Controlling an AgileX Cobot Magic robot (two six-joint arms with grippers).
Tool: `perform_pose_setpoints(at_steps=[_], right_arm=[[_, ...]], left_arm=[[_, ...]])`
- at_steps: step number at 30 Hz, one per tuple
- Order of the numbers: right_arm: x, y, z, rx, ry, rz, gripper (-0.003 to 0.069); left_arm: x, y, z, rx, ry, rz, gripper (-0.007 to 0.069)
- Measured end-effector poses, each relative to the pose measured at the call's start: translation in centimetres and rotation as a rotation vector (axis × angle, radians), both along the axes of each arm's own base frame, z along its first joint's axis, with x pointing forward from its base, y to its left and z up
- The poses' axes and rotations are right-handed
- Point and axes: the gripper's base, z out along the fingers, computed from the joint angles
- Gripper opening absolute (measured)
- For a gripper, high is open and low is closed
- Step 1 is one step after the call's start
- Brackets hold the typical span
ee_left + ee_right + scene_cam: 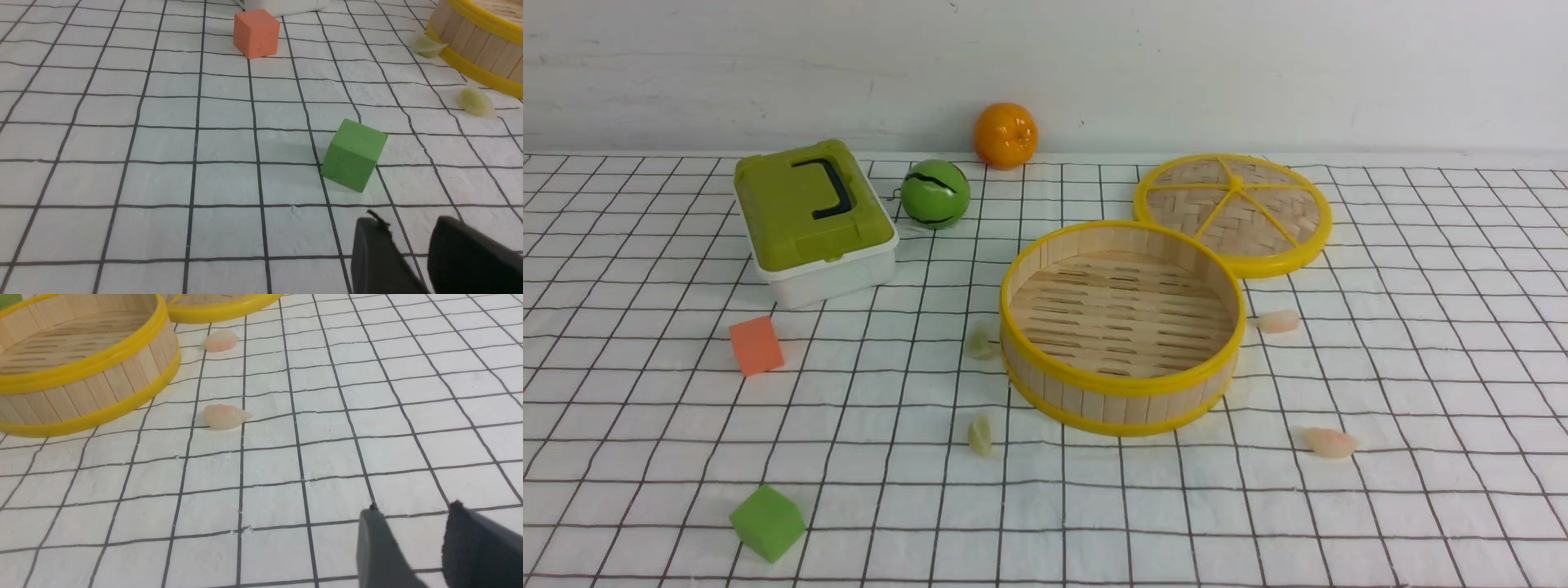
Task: Put the dumplings into the steamer on the table with the white tablecloth.
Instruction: 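Reach for and grasp a dumpling on the table with the left gripper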
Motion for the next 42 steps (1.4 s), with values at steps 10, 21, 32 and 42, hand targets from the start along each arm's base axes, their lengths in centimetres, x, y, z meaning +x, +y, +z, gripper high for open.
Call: perform_pose_setpoints(at_steps=[10, 21, 32, 42], right_arm=[[0.0, 0.0, 0.0, 0.0, 0.0, 0.0, 0.0238], [0.0, 0.0, 0.0, 0.0, 0.0, 0.0, 0.0238], [0.0, 0.0, 0.0, -0.005, -0.005, -0.001, 0.0238], [0.5, -0.2, 2.0, -0.019, -0.255, -0.017, 0.0238]], left_arm=[[0.0, 0.0, 0.0, 0.0, 0.0, 0.0, 0.0209], [0.0, 0.0, 0.0, 0.0, 0.0, 0.0, 0.0217], [0.0, 0.0, 0.1, -0.003, -0.009, 0.001, 0.0228], [0.4, 0.2, 3.3, -0.041, -0.364, 0.031, 0.0237]])
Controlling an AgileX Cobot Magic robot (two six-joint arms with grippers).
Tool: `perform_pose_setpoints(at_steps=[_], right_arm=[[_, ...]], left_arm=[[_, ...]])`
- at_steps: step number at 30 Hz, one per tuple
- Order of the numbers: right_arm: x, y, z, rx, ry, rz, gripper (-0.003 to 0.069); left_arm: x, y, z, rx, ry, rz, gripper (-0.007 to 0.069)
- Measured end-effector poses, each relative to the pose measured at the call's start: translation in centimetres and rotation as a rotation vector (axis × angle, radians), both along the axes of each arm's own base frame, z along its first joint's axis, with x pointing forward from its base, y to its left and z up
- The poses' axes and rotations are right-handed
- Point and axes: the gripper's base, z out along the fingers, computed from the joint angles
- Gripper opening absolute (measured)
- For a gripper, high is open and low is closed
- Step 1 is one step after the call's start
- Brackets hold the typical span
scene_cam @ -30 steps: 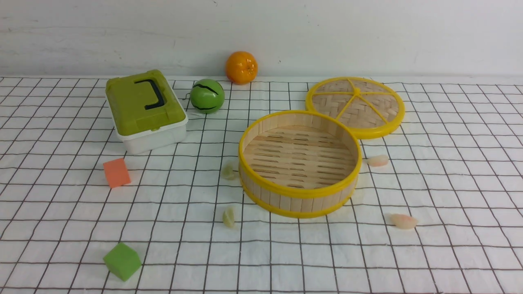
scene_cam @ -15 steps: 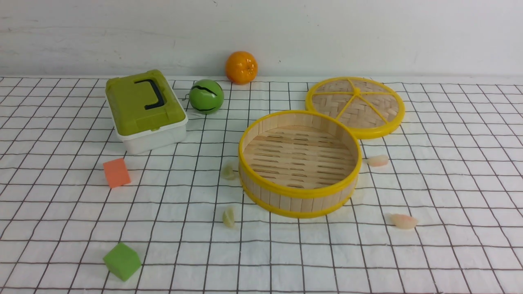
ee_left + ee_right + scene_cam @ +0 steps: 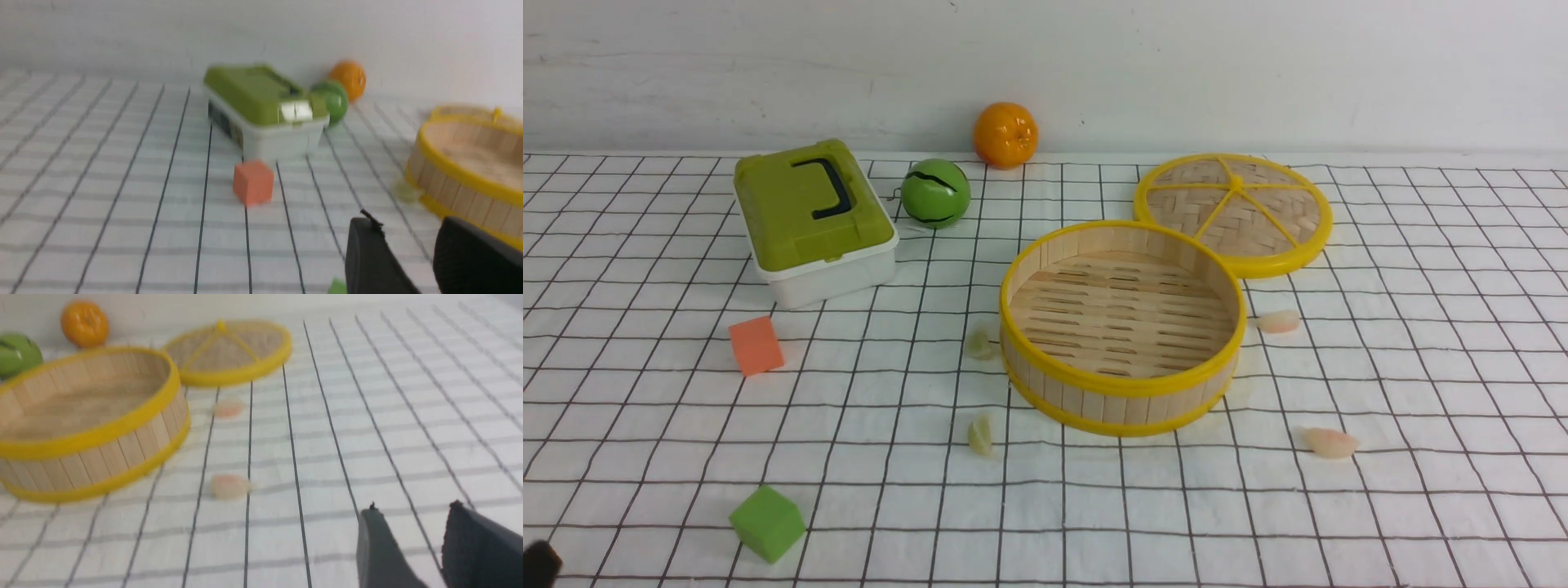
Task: Put the dumplings into the steamer on the table with the white tablecloth.
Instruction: 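Reach for and grasp a dumpling on the table with the left gripper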
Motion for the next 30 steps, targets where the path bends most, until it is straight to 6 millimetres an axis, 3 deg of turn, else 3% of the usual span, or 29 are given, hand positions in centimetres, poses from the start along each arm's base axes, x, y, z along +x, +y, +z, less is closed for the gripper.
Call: perform_pose_setpoints(at_steps=[4, 10, 14, 15, 17, 19, 20, 21, 22, 24, 27, 30], right_arm=[[-0.1, -0.1, 2.1, -0.004, -0.235, -0.012, 0.0238], [-0.6, -0.2, 3.9, 0.023, -0.444, -0.019, 0.0238], [-1.4, -0.5, 5.4, 0.145, -0.633, -0.018, 0.0238], [-1.4, -0.5, 5.5, 0.147, -0.639, -0.019, 0.0238], [-1.8, -0.6, 6.3, 0.196, -0.683, -0.016, 0.0227], [-1.9, -0.6, 7.1, 0.206, -0.691, -0.011, 0.0199], [-2.3, -0.5, 8.4, 0.206, -0.694, -0.003, 0.0146], [-2.4, -0.5, 8.9, 0.204, -0.702, -0.001, 0.0129], [-2.7, -0.3, 10.3, 0.177, -0.67, 0.007, 0.0055], [-3.0, -0.2, 11.9, 0.127, -0.625, 0.009, -0.0004], [-2.3, 0.0, 13.2, 0.016, -0.431, -0.004, -0.0018], [-0.9, -0.1, 13.1, -0.067, -0.11, -0.014, -0.0011]], left_arm=[[-0.2, 0.2, 1.6, -0.019, -0.173, 0.015, 0.0237], [-0.6, 0.3, 2.8, -0.063, -0.316, 0.023, 0.0237], [-1.2, 0.8, 4.0, -0.483, -0.435, -0.053, 0.0237], [-1.2, 0.8, 4.1, -0.519, -0.437, -0.065, 0.0237], [-1.4, 0.7, 5.3, -0.635, -0.424, -0.118, 0.0225], [-1.8, 0.6, 6.6, -0.626, -0.424, -0.136, 0.0209], [-2.2, 0.3, 8.7, -0.542, -0.405, -0.142, 0.016], [-2.3, 0.3, 9.1, -0.542, -0.413, -0.144, 0.016], [-2.4, 0.1, 11.5, -0.437, -0.387, -0.126, 0.0094], [-2.1, 0.1, 13.9, -0.366, -0.367, -0.106, 0.0044], [-0.7, 0.0, 16.2, -0.302, -0.278, -0.066, -0.0013], [3.0, -0.1, 17.2, -0.291, -0.057, -0.007, -0.0013]])
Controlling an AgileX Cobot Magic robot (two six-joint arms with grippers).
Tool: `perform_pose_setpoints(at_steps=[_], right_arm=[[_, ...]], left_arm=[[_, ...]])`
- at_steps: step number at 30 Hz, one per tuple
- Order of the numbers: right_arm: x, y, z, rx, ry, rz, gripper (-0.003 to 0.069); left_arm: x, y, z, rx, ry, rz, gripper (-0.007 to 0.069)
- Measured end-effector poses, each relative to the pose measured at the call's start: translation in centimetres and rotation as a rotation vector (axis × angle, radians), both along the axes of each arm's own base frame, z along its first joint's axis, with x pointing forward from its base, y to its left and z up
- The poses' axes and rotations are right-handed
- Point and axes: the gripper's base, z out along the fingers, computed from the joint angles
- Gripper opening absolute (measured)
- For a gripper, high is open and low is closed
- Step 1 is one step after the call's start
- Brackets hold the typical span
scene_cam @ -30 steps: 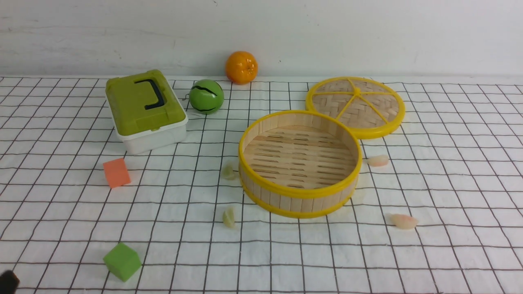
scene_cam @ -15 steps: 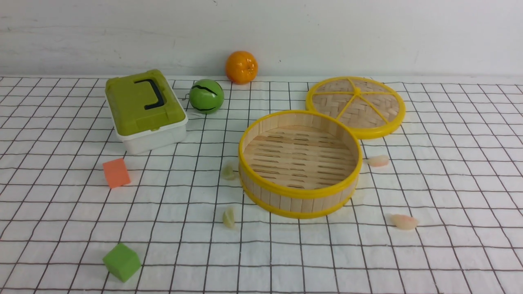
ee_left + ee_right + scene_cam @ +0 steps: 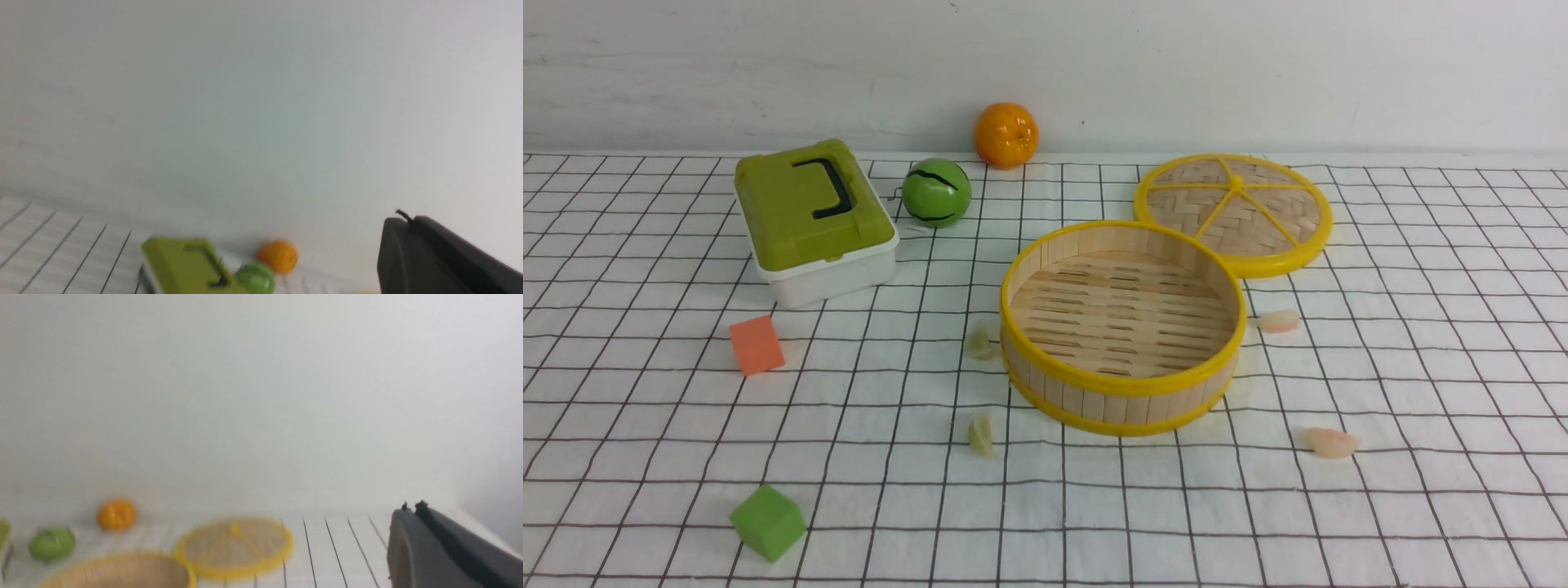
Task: Put the dumplings into the steamer on the table with the white tablecloth.
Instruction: 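Reach for and grasp a dumpling on the table with the left gripper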
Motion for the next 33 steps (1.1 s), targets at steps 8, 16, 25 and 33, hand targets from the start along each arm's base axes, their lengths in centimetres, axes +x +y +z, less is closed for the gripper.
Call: perform_pose_setpoints(at_steps=[8, 16, 25, 33], right_arm=[[3.9, 0.4, -4.3, -0.001, 0.799, 0.059, -0.0007], [6.1, 1.8, -5.0, 0.002, 0.859, 0.241, -0.0005], [6.5, 2.2, -6.0, -0.069, 0.806, 0.293, -0.0004], [6.8, 2.3, -7.1, -0.025, 0.753, 0.28, -0.0004]], left_arm=[[9.0, -3.7, -0.2, 0.024, 0.635, -0.203, -0.0013], [17.4, -9.0, -4.9, 0.171, 0.952, -0.441, -0.0013], [27.0, -11.8, -10.5, 0.201, 1.047, -0.431, 0.0085], [34.9, -14.0, -15.6, 0.312, 1.123, -0.435, 0.0375]])
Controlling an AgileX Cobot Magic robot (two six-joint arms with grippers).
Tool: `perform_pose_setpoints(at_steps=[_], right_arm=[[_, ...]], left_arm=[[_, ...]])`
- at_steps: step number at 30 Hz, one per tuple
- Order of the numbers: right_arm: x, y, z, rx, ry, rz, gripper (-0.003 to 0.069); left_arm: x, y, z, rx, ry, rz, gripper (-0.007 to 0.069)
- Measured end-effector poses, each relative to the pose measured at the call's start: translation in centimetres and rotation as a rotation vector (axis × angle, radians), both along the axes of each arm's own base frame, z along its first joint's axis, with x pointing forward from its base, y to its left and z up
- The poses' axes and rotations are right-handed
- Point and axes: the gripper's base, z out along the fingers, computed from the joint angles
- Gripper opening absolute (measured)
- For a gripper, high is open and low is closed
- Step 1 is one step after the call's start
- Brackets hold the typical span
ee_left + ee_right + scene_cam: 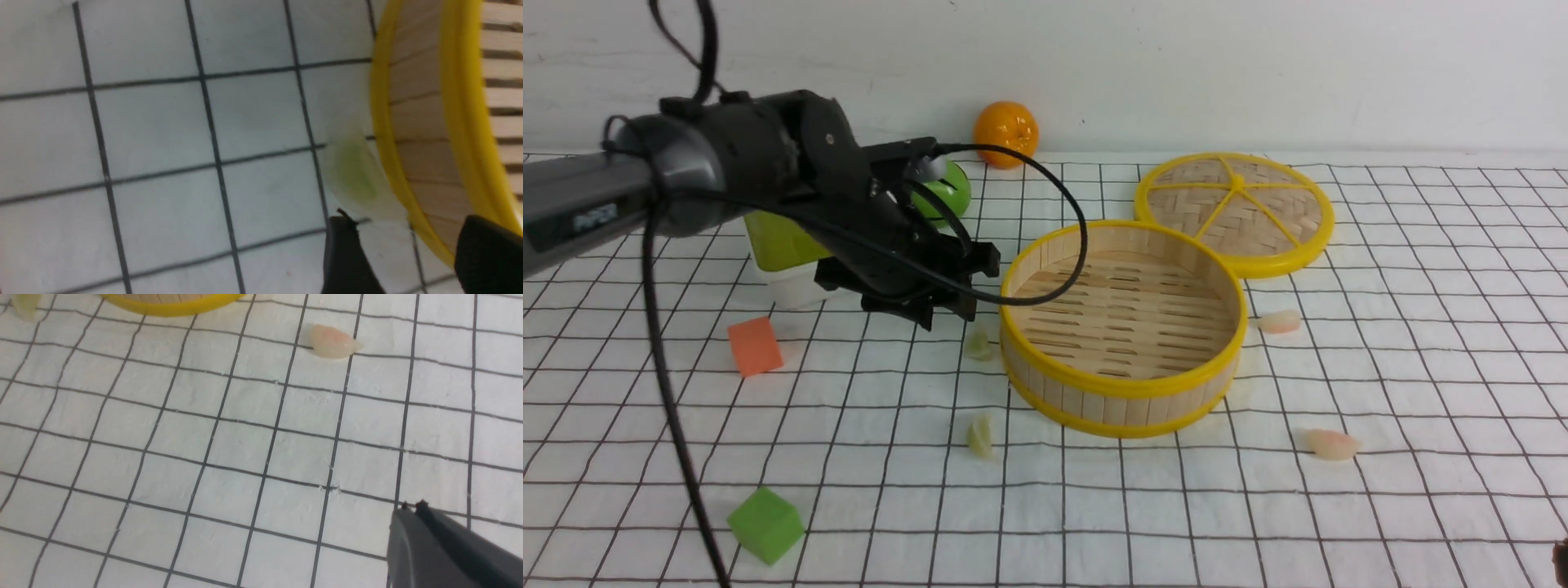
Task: Put the dumplings into the steamer on the table with the white tablecloth.
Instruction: 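Reach for and grasp a dumpling on the table with the left gripper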
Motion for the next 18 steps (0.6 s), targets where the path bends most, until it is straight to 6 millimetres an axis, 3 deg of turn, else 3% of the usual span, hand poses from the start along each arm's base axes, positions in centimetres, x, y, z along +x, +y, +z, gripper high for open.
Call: perform_pose_setpoints(at_steps=[3, 6, 18], right_arm=[[0.0, 0.0, 0.0, 0.004, -0.002, -0.001, -0.0003], [0.1, 0.0, 0.1, 0.002, -0.01, -0.003, -0.0001], [0.1, 0.0, 0.1, 0.004, -0.021, -0.006, 0.0006]], left_arm=[[1.6, -0.3, -1.7, 0.024, 0.03, 0.011, 0.0387], [2.4, -0.6, -1.9, 0.03, 0.028, 0.011, 0.0386], [1.9, -4.0, -4.3, 0.223, -0.011, -0.138, 0.0374]])
